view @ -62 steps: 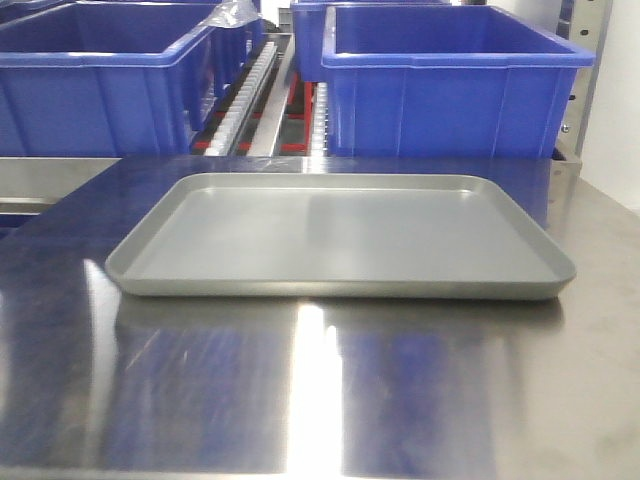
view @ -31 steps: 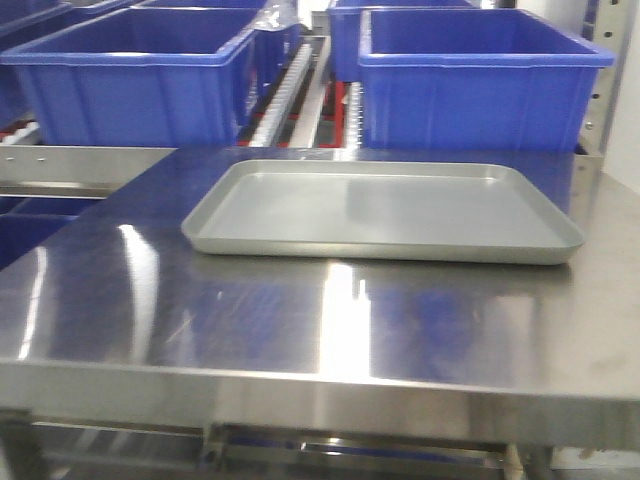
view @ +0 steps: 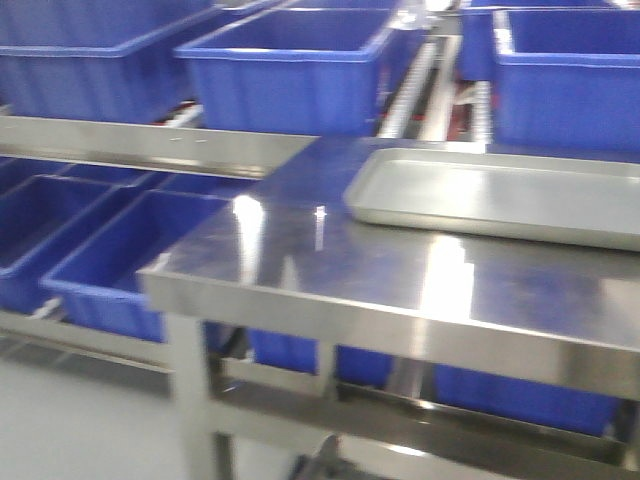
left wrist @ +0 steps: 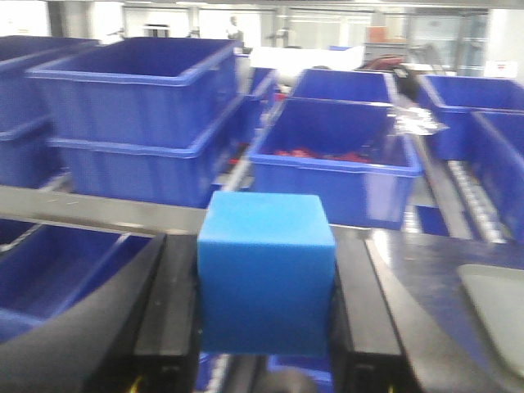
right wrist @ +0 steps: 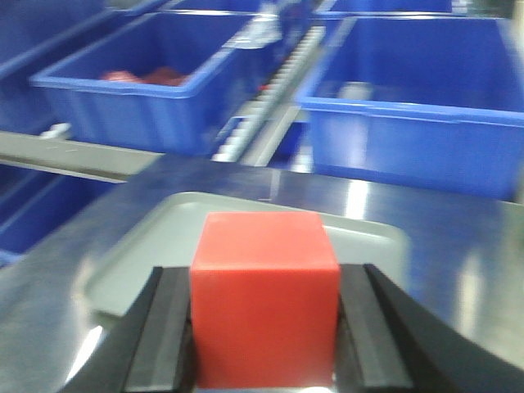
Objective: Sort and place red and blue blocks on shelf
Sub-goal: 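Drive the base away from the table holding both cubes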
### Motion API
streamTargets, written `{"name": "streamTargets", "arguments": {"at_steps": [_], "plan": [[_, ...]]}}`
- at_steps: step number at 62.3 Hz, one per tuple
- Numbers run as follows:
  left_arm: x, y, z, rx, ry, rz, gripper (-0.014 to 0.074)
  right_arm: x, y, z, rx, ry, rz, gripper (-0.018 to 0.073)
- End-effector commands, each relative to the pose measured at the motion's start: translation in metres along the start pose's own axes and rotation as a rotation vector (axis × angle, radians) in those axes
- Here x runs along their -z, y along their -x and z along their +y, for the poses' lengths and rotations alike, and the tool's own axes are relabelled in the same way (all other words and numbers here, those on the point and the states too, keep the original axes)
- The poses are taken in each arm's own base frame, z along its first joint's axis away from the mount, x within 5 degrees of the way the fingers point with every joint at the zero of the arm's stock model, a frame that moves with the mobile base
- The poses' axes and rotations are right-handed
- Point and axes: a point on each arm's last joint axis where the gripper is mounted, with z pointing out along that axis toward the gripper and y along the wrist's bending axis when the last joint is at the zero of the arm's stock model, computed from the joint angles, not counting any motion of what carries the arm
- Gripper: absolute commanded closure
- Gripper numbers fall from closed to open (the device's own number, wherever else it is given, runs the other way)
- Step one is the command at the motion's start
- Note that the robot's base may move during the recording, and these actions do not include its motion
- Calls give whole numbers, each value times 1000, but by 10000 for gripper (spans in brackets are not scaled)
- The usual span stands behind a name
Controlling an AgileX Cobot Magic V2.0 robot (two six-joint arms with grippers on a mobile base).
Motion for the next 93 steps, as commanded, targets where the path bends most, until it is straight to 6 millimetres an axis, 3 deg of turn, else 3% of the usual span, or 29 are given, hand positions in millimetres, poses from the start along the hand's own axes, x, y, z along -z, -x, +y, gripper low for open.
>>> {"name": "streamTargets", "arguments": {"at_steps": [1, 93], "plan": [[1, 17, -1, 10, -3, -107, 472, 3, 20, 1, -1, 1, -127, 156], [1, 17, -1, 10, -3, -107, 472, 3, 20, 1, -1, 1, -127, 156]]}}
